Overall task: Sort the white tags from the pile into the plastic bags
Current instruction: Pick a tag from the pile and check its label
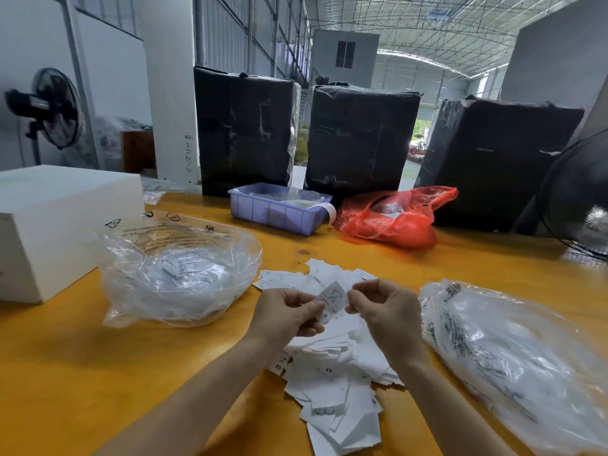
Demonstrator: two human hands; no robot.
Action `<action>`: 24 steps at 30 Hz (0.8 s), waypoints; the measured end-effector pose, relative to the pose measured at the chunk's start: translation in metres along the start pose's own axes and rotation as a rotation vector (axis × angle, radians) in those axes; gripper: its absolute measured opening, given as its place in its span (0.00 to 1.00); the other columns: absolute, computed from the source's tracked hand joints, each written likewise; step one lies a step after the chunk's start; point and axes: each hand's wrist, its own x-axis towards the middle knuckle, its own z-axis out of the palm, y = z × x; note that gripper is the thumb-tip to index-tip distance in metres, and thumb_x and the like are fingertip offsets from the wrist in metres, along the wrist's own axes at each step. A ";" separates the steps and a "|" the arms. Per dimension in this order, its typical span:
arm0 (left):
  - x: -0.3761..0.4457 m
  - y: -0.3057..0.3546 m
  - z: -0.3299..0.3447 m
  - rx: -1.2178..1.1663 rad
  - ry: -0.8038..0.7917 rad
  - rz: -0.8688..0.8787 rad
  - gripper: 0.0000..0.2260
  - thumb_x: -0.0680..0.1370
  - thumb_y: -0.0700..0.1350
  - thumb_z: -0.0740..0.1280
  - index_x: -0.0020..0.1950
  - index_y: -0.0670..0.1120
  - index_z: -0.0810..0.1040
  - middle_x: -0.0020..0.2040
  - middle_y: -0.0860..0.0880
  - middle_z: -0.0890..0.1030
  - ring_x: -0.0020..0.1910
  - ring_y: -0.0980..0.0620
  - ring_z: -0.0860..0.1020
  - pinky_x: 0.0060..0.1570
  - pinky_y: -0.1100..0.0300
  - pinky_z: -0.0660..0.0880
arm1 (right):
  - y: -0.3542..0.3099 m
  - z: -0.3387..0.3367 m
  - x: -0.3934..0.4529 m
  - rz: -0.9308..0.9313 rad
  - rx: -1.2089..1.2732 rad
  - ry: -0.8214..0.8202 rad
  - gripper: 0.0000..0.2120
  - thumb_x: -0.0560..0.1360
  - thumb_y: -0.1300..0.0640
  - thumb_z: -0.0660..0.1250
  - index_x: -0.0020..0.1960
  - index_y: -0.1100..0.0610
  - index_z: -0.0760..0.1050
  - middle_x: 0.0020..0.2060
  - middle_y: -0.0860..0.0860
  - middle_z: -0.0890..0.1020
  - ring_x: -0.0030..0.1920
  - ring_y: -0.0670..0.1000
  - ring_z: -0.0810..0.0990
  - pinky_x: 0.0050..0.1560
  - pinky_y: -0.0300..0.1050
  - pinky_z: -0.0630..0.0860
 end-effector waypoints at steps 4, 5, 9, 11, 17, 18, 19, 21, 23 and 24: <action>0.002 0.005 -0.006 0.025 0.010 0.036 0.02 0.74 0.36 0.70 0.42 0.39 0.81 0.32 0.45 0.83 0.28 0.52 0.80 0.31 0.64 0.78 | -0.004 0.004 -0.003 -0.092 -0.062 0.021 0.10 0.69 0.67 0.72 0.36 0.52 0.78 0.29 0.48 0.83 0.31 0.46 0.83 0.41 0.51 0.81; 0.003 0.006 -0.007 0.032 0.005 0.041 0.02 0.74 0.36 0.70 0.42 0.39 0.81 0.33 0.46 0.83 0.28 0.52 0.81 0.32 0.64 0.78 | -0.004 0.003 -0.003 -0.083 -0.054 0.019 0.10 0.69 0.67 0.72 0.36 0.52 0.78 0.30 0.48 0.83 0.31 0.46 0.83 0.42 0.51 0.81; 0.004 0.013 -0.008 0.086 0.009 0.081 0.03 0.74 0.36 0.70 0.41 0.39 0.81 0.34 0.47 0.82 0.27 0.56 0.80 0.30 0.66 0.77 | -0.006 0.004 -0.003 -0.033 -0.003 -0.025 0.08 0.70 0.68 0.71 0.40 0.55 0.79 0.33 0.52 0.84 0.34 0.51 0.84 0.44 0.53 0.81; 0.007 0.020 -0.013 0.071 0.060 0.098 0.03 0.74 0.35 0.70 0.40 0.38 0.80 0.33 0.47 0.81 0.25 0.58 0.78 0.29 0.67 0.76 | -0.008 0.001 0.000 -0.029 -0.004 -0.064 0.07 0.71 0.68 0.70 0.43 0.57 0.79 0.36 0.53 0.84 0.36 0.52 0.84 0.46 0.52 0.81; 0.030 0.048 -0.090 0.534 0.567 0.283 0.02 0.74 0.37 0.70 0.42 0.41 0.82 0.33 0.48 0.80 0.31 0.52 0.78 0.35 0.61 0.75 | -0.018 -0.050 0.018 -0.148 -0.145 -0.038 0.06 0.73 0.68 0.68 0.49 0.61 0.79 0.38 0.54 0.84 0.35 0.51 0.83 0.36 0.37 0.80; 0.033 0.048 -0.107 0.641 0.631 0.263 0.02 0.74 0.37 0.70 0.42 0.41 0.81 0.35 0.46 0.81 0.34 0.49 0.80 0.37 0.60 0.76 | -0.017 -0.065 0.019 -0.176 -0.207 0.002 0.06 0.73 0.68 0.68 0.47 0.60 0.79 0.36 0.53 0.83 0.33 0.49 0.83 0.33 0.34 0.78; 0.037 0.048 -0.123 0.735 0.687 0.224 0.02 0.74 0.36 0.69 0.42 0.39 0.81 0.38 0.42 0.82 0.39 0.45 0.81 0.40 0.58 0.76 | -0.014 -0.083 0.020 -0.184 -0.288 0.040 0.05 0.73 0.68 0.67 0.45 0.59 0.79 0.35 0.52 0.83 0.30 0.47 0.82 0.31 0.32 0.77; 0.043 0.047 -0.146 0.885 0.756 0.137 0.04 0.73 0.34 0.67 0.44 0.33 0.80 0.44 0.35 0.81 0.45 0.39 0.79 0.44 0.52 0.75 | -0.005 -0.122 0.024 -0.126 -0.510 0.093 0.06 0.71 0.68 0.67 0.41 0.59 0.80 0.31 0.51 0.83 0.27 0.47 0.81 0.30 0.36 0.77; 0.048 0.045 -0.154 1.067 0.741 0.066 0.04 0.74 0.33 0.66 0.43 0.31 0.77 0.45 0.33 0.79 0.43 0.39 0.76 0.39 0.51 0.72 | 0.012 -0.156 0.028 0.035 -0.830 0.058 0.08 0.70 0.68 0.66 0.37 0.57 0.79 0.31 0.51 0.81 0.32 0.50 0.82 0.34 0.42 0.76; 0.050 0.045 -0.152 1.154 0.724 0.049 0.04 0.75 0.33 0.66 0.44 0.31 0.75 0.47 0.32 0.78 0.42 0.40 0.74 0.37 0.51 0.69 | 0.020 -0.167 0.029 0.132 -0.993 -0.002 0.09 0.71 0.67 0.66 0.36 0.56 0.78 0.32 0.51 0.80 0.36 0.51 0.81 0.36 0.42 0.74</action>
